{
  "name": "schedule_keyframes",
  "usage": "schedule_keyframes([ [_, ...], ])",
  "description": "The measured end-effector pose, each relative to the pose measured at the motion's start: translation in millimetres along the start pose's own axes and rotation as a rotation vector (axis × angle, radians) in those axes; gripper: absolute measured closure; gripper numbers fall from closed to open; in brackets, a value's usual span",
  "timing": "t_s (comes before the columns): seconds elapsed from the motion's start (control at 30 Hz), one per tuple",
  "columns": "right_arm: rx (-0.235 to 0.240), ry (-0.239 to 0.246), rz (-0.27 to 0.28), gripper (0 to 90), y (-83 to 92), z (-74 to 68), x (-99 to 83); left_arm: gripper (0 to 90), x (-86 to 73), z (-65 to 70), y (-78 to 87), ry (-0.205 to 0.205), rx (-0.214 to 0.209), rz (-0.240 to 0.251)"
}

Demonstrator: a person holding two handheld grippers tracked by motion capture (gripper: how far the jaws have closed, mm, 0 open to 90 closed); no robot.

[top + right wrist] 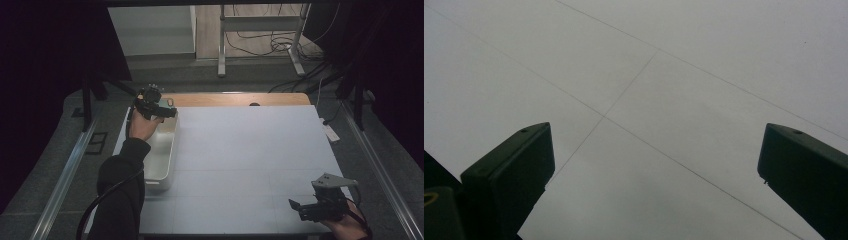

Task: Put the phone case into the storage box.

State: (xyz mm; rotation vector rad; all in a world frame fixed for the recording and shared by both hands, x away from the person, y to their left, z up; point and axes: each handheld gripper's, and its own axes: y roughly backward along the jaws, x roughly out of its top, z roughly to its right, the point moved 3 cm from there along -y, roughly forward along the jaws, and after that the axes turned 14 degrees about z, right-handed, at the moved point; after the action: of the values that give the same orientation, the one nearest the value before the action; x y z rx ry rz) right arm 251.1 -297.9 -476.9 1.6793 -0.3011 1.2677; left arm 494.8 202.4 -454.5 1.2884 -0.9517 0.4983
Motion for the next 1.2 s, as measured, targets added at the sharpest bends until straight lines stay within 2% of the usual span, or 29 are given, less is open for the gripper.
schedule_keyframes([
  [0.47,-0.005,-0.006,0.002,1.8,0.4,0.6,0.1,0.0,-0.7,-3.5,11.1,0.029,-0.042,0.051],
  [0.8,-0.005,-0.006,0.002,1.8,0.3,0.6,0.1,0.0,-0.5,-6.7,20.4,0.015,-0.048,0.078],
  [1.2,-0.005,-0.011,-0.002,1.4,0.0,1.1,0.0,0.0,-1.2,-7.4,31.4,0.016,-0.08,0.107],
])
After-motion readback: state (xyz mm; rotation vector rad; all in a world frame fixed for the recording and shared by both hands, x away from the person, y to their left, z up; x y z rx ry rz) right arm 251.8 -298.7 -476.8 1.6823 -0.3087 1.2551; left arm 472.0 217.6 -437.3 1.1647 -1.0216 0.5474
